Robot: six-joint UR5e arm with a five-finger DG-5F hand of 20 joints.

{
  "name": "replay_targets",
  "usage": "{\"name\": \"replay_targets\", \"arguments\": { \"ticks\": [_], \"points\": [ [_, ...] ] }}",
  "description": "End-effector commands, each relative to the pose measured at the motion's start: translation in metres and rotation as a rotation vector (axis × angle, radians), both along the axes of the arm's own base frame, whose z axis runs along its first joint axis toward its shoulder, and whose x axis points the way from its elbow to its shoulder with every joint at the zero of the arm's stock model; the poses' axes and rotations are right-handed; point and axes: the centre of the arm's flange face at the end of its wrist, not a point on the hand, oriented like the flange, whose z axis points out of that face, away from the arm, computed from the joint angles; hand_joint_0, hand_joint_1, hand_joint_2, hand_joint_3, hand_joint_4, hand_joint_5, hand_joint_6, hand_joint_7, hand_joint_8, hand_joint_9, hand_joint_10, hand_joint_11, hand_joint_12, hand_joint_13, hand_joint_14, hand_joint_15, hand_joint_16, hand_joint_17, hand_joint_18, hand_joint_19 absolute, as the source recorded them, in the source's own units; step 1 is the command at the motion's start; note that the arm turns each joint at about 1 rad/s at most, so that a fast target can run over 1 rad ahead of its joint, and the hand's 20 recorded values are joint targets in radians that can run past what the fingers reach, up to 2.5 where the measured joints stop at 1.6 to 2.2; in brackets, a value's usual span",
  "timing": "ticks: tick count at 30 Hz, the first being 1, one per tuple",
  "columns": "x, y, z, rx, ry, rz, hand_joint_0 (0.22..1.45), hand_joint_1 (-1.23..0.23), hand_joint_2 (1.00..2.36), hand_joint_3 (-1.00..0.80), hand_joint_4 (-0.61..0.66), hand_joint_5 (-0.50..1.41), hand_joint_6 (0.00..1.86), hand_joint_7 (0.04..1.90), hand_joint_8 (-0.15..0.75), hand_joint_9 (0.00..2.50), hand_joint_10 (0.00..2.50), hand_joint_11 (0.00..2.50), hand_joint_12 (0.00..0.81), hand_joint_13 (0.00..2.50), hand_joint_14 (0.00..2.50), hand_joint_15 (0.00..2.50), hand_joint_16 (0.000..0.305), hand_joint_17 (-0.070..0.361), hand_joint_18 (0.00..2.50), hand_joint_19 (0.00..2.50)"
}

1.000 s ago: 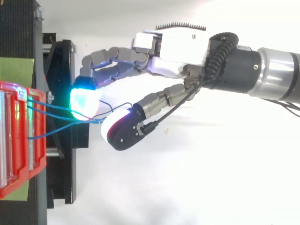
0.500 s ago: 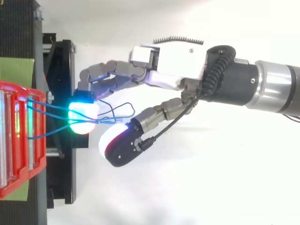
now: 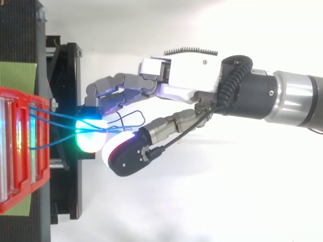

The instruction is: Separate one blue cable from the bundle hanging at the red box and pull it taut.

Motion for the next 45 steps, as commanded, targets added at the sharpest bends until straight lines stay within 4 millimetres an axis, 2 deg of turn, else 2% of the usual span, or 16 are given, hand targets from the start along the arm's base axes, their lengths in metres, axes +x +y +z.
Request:
{"name": "replay_targets", "arguments": {
  "ticks": [1,13,23,25,28,35,36,39,45],
  "points": [
    [0.0,-0.001,0.0,0.001,0.002,0.0,0.55,-0.58,1.0,-0.5,0.26,-0.14,0.5,1.2,0.335,0.6,0.01,0.22,0.301,0.57,0.01,0.14,0.03,0.068,0.44,0.04],
    [0.0,-0.009,0.002,-0.005,-0.006,0.032,0.59,-0.55,1.0,-0.44,0.22,-0.14,0.51,1.31,0.333,0.62,0.01,0.24,0.292,0.58,0.01,0.15,0.029,0.065,0.45,0.06],
    [-0.005,-0.016,0.021,-0.032,-0.002,0.023,0.6,-0.53,1.01,-0.43,0.21,-0.15,0.6,1.22,0.339,0.64,0.01,0.27,0.295,0.6,0.01,0.15,0.029,0.065,0.46,0.06],
    [-0.007,-0.016,0.027,-0.038,0.003,0.023,0.6,-0.54,1.01,-0.43,0.21,-0.16,0.66,1.16,0.342,0.65,0.01,0.28,0.294,0.6,0.01,0.16,0.029,0.065,0.47,0.05],
    [-0.009,-0.016,0.036,-0.042,0.004,0.021,0.62,-0.58,1.01,-0.38,0.19,-0.18,0.77,1.08,0.343,0.66,0.01,0.29,0.296,0.62,0.01,0.16,0.029,0.066,0.49,0.07],
    [-0.013,-0.017,0.044,-0.046,0.023,0.018,0.61,-0.66,1.02,-0.24,0.23,-0.21,0.87,1.11,0.348,0.67,0.01,0.36,0.316,0.64,0.01,0.2,0.033,0.074,0.52,0.12],
    [-0.014,-0.015,0.042,-0.048,0.038,0.022,0.61,-0.71,1.02,-0.23,0.22,-0.22,0.88,1.1,0.351,0.67,0.01,0.37,0.318,0.64,0.01,0.19,0.033,0.074,0.53,0.12],
    [-0.014,-0.014,0.043,-0.048,0.039,0.022,0.63,-0.78,1.01,-0.3,0.23,-0.22,0.91,1.11,0.352,0.67,0.01,0.39,0.324,0.65,0.01,0.2,0.033,0.075,0.55,0.12],
    [-0.015,-0.013,0.043,-0.049,0.041,0.023,0.61,-0.77,1.0,-0.5,0.25,-0.19,0.91,1.18,0.355,0.72,0.01,0.44,0.326,0.67,0.01,0.21,0.033,0.074,0.56,0.13]
  ]
}}
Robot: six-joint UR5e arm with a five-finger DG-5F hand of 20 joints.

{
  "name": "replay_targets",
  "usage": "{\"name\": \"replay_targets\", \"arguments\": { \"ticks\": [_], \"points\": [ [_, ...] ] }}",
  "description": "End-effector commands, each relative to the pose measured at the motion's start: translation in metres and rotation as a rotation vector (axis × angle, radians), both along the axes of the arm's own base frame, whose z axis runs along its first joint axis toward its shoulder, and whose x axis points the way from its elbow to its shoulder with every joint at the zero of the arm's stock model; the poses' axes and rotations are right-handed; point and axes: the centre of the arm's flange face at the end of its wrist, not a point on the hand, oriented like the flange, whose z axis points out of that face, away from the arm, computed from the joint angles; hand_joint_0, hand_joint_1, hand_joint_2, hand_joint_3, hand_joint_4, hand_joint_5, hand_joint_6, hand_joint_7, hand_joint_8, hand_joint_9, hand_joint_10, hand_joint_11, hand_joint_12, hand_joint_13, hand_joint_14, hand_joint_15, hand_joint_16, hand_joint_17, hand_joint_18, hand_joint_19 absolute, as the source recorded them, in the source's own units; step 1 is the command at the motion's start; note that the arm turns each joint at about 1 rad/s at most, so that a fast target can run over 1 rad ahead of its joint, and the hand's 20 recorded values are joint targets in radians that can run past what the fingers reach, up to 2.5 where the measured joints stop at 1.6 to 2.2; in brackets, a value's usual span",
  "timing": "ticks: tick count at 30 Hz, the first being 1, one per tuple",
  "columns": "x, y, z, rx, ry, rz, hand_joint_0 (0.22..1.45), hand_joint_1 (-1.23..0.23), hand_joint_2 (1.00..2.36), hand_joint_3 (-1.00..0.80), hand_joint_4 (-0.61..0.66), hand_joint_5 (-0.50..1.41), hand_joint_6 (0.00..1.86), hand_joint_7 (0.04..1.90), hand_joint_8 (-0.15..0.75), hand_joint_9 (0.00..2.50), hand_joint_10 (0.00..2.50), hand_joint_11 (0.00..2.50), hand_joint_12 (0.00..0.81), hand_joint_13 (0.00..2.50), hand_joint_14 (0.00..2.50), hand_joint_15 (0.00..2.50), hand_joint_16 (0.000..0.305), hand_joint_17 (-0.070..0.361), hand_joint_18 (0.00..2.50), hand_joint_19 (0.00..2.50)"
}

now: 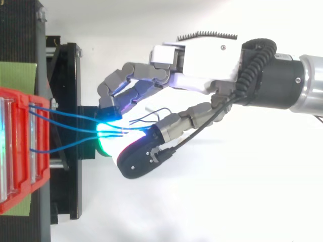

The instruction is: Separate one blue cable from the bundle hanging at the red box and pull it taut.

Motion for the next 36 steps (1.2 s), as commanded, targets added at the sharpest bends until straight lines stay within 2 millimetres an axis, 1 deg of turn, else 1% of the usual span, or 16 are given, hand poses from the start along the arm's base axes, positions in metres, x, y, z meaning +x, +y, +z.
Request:
{"name": "replay_targets", "arguments": {
  "ticks": [1,2,3,5,7,8,9,11,12,15,19,21,26,32,35,36],
  "points": [
    [-0.0001,0.0008,0.0002,0.0,0.001,0.001,0.58,-0.71,1.0,-0.5,0.25,-0.18,0.9,1.17,0.358,0.74,0.01,0.44,0.324,0.68,0.01,0.22,0.033,0.075,0.57,0.14],
    [-0.0003,0.0007,0.0001,0.0,0.002,0.001,0.56,-0.65,1.0,-0.5,0.25,-0.17,0.9,1.17,0.361,0.75,0.01,0.43,0.325,0.68,0.01,0.22,0.034,0.076,0.57,0.15],
    [-0.0003,0.0019,-0.0001,0.0,0.004,0.002,0.53,-0.55,1.0,-0.5,0.25,-0.17,0.89,1.17,0.373,0.79,0.01,0.44,0.329,0.7,0.01,0.23,0.035,0.079,0.58,0.15],
    [-0.0008,0.0007,0.0021,0.0,0.002,0.001,0.53,-0.36,1.0,-0.5,0.25,-0.16,0.88,1.18,0.38,0.82,0.01,0.44,0.326,0.7,0.01,0.24,0.035,0.079,0.58,0.17],
    [-0.0014,0.0004,0.004,0.0,0.004,-0.001,0.56,-0.32,1.0,-0.5,0.24,-0.16,0.88,1.2,0.376,0.84,0.01,0.44,0.317,0.71,0.01,0.25,0.033,0.075,0.57,0.19],
    [-0.0018,0.0002,0.0062,0.0,0.002,-0.002,0.59,-0.35,1.0,-0.5,0.24,-0.16,0.87,1.22,0.375,0.85,0.02,0.45,0.315,0.7,0.01,0.26,0.033,0.073,0.56,0.2],
    [-0.002,-0.0011,0.006,0.0,0.004,-0.005,0.61,-0.42,1.01,-0.42,0.24,-0.16,0.87,1.24,0.377,0.87,0.01,0.48,0.317,0.7,0.01,0.26,0.032,0.073,0.56,0.19],
    [-0.0036,-0.0018,0.0096,-0.001,0.009,-0.01,0.6,-0.48,1.01,-0.33,0.26,-0.16,0.88,1.27,0.384,0.87,0.01,0.48,0.321,0.72,0.01,0.26,0.033,0.074,0.57,0.2],
    [-0.0037,-0.0018,0.0095,-0.001,0.01,-0.01,0.59,-0.55,1.02,-0.25,0.27,-0.16,0.88,1.29,0.386,0.87,0.01,0.49,0.321,0.72,0.01,0.26,0.033,0.074,0.57,0.2],
    [-0.0043,-0.003,0.009,-0.002,0.015,-0.011,0.59,-0.68,1.02,-0.17,0.26,-0.18,0.9,1.23,0.386,0.84,0.02,0.53,0.331,0.72,0.01,0.28,0.034,0.077,0.58,0.2],
    [-0.0043,-0.003,0.009,-0.002,0.015,-0.011,0.6,-0.73,1.02,-0.22,0.25,-0.19,0.91,1.2,0.381,0.82,0.01,0.55,0.335,0.72,0.01,0.28,0.035,0.078,0.59,0.19],
    [-0.0042,-0.0018,0.009,-0.002,0.015,-0.01,0.61,-0.76,1.01,-0.34,0.26,-0.19,0.91,1.17,0.376,0.81,0.02,0.55,0.336,0.73,0.01,0.29,0.035,0.078,0.59,0.2],
    [-0.004,0.0001,0.009,-0.002,0.015,-0.011,0.57,-0.68,1.0,-0.5,0.26,-0.19,0.91,1.15,0.376,0.83,0.02,0.55,0.339,0.74,0.01,0.3,0.036,0.08,0.6,0.21],
    [-0.0041,-0.0008,0.009,0.0,0.015,-0.021,0.58,-0.64,1.0,-0.5,0.26,-0.18,0.89,1.19,0.382,0.88,0.02,0.57,0.344,0.76,0.01,0.3,0.036,0.082,0.61,0.22],
    [-0.0041,-0.0008,0.009,0.0,0.015,-0.021,0.62,-0.68,1.01,-0.39,0.24,-0.18,0.89,1.23,0.382,0.89,0.02,0.56,0.345,0.76,0.01,0.31,0.035,0.08,0.62,0.23],
    [-0.004,0.0003,0.009,0.0,0.015,-0.019,0.63,-0.72,1.02,-0.31,0.22,-0.18,0.89,1.27,0.384,0.88,0.02,0.57,0.346,0.76,0.01,0.3,0.036,0.08,0.62,0.23]
  ]
}}
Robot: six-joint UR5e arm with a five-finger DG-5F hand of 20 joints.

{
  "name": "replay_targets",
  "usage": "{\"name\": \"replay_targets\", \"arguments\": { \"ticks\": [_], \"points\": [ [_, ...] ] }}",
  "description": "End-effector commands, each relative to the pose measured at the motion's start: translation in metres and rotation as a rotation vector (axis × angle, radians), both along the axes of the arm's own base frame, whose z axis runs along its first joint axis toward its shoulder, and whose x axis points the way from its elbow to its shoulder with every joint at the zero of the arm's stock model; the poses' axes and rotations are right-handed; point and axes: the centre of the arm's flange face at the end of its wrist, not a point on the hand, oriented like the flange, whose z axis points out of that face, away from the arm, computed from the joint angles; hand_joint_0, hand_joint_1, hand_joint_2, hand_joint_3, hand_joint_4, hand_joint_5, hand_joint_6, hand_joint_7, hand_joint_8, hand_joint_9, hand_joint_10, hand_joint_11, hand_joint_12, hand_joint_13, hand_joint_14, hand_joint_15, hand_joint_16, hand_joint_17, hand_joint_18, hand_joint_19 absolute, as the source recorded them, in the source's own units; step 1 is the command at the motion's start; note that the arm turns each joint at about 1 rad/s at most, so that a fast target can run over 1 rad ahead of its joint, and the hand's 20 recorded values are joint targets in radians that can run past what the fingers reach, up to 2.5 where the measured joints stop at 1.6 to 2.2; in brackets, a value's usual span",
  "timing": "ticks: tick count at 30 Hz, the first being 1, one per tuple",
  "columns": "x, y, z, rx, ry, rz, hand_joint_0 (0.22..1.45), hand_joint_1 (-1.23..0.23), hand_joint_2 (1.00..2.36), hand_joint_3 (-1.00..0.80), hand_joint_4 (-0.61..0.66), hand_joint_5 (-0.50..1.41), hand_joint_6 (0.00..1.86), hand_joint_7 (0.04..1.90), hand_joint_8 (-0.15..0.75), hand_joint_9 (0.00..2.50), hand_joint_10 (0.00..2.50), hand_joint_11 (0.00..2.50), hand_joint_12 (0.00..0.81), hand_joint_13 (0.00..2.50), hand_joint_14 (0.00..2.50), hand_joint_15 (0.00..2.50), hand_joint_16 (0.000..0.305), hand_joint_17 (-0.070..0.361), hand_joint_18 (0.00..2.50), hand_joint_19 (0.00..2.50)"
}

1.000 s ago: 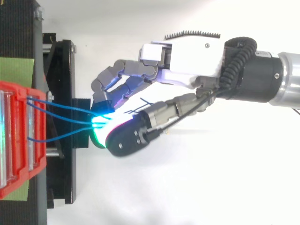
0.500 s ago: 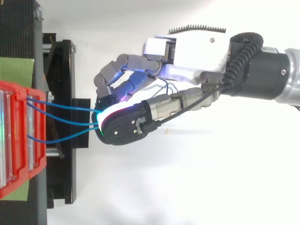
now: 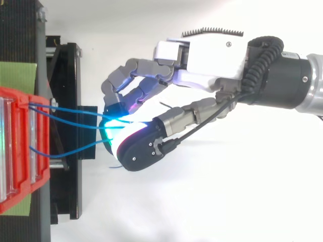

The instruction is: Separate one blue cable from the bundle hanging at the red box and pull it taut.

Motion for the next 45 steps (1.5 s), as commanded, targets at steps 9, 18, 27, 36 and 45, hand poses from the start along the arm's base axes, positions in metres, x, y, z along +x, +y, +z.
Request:
{"name": "replay_targets", "arguments": {
  "ticks": [9,18,27,36,45],
  "points": [
    [0.0,-0.0004,0.0,0.0,0.0,-0.001,0.69,-0.91,1.0,-0.47,0.22,-0.21,0.92,1.19,0.351,0.79,0.02,0.6,0.355,0.73,0.01,0.32,0.038,0.085,0.62,0.24],
    [0.0,-0.0004,0.0,0.0,0.0,-0.001,0.48,-0.56,1.0,-0.5,0.23,-0.18,0.88,1.21,0.362,0.85,0.01,0.58,0.382,0.73,0.01,0.34,0.045,0.102,0.62,0.28],
    [0.0001,0.0008,0.0,-0.001,0.0,0.001,0.58,-0.64,1.02,-0.28,0.22,-0.18,0.85,1.31,0.358,0.82,0.02,0.58,0.371,0.71,0.01,0.35,0.042,0.096,0.59,0.33],
    [0.0,-0.0004,0.0,-0.001,0.0,-0.001,0.67,-0.87,1.02,-0.22,0.18,-0.21,0.91,1.25,0.339,0.76,0.02,0.63,0.371,0.7,0.01,0.34,0.044,0.099,0.64,0.33],
    [0.0,-0.0004,0.0,-0.001,0.0,-0.001,0.76,-0.92,1.0,-0.5,0.18,-0.19,0.91,1.24,0.332,0.77,0.02,0.63,0.357,0.7,0.01,0.33,0.043,0.097,0.69,0.29]
  ]
}}
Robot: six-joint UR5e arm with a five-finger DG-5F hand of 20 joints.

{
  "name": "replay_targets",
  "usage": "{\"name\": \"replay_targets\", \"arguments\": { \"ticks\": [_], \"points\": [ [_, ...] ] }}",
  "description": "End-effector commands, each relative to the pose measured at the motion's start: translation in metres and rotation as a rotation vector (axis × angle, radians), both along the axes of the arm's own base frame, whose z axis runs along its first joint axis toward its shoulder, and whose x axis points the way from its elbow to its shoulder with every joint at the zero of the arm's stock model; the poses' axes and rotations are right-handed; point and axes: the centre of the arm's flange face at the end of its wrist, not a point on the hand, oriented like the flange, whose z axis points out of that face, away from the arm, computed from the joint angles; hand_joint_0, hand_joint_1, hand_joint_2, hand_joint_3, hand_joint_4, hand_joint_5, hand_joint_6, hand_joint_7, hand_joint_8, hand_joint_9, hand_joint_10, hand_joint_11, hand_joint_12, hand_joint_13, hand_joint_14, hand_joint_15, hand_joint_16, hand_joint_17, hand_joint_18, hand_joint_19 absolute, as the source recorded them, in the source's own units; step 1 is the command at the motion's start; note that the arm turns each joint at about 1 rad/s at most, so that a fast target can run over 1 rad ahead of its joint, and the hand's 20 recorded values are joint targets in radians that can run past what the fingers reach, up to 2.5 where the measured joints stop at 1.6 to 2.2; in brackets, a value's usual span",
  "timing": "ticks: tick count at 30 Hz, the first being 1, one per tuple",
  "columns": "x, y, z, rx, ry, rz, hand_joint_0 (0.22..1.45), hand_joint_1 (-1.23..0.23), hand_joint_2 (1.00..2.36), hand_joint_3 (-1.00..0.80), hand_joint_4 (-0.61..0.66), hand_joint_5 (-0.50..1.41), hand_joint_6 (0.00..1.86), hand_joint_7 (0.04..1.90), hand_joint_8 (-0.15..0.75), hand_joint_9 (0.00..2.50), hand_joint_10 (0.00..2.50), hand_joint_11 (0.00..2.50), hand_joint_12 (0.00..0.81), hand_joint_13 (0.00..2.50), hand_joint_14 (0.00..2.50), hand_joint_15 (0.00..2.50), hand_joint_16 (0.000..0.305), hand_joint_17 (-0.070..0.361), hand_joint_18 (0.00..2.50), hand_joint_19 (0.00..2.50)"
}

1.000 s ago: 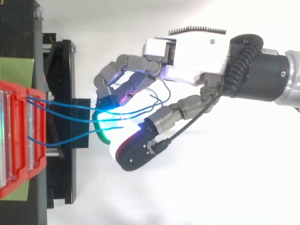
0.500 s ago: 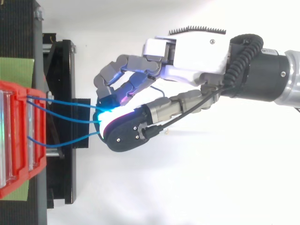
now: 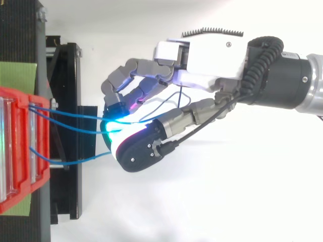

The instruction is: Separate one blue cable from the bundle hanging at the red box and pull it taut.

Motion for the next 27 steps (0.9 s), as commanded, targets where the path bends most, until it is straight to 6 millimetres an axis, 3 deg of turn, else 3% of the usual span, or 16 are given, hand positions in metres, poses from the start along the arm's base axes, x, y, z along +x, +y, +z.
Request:
{"name": "replay_targets", "arguments": {
  "ticks": [1,13,22,24,25,27],
  "points": [
    [0.0,-0.0003,0.0001,0.0,0.0,0.0,0.75,-0.93,1.0,-0.5,0.19,-0.19,0.91,1.23,0.331,0.77,0.02,0.61,0.356,0.71,0.01,0.33,0.043,0.097,0.69,0.29],
    [0.0,-0.0003,0.0001,0.0,0.0,0.0,0.6,-0.84,1.0,-0.5,0.2,-0.18,0.9,1.18,0.335,0.79,0.02,0.63,0.355,0.72,0.01,0.34,0.043,0.096,0.69,0.31],
    [0.0,0.0009,0.0001,0.002,0.0,0.001,0.55,-0.98,1.0,-0.5,0.2,-0.19,0.89,1.2,0.335,0.77,0.02,0.62,0.371,0.7,0.01,0.34,0.046,0.103,0.67,0.31],
    [0.0,-0.0003,0.0001,0.002,0.0,0.0,0.51,-0.89,1.0,-0.5,0.21,-0.19,0.89,1.18,0.34,0.77,0.02,0.62,0.378,0.71,0.01,0.34,0.048,0.107,0.68,0.32],
    [-0.0004,-0.0004,-0.0007,0.001,0.001,0.0,0.49,-0.74,1.0,-0.5,0.22,-0.19,0.89,1.17,0.348,0.78,0.02,0.62,0.385,0.71,0.01,0.34,0.049,0.11,0.68,0.32],
    [-0.0004,-0.0004,-0.0007,0.001,0.001,0.0,0.5,-0.64,1.0,-0.5,0.22,-0.19,0.89,1.16,0.356,0.78,0.02,0.6,0.39,0.71,0.01,0.34,0.049,0.11,0.68,0.34]
  ]
}}
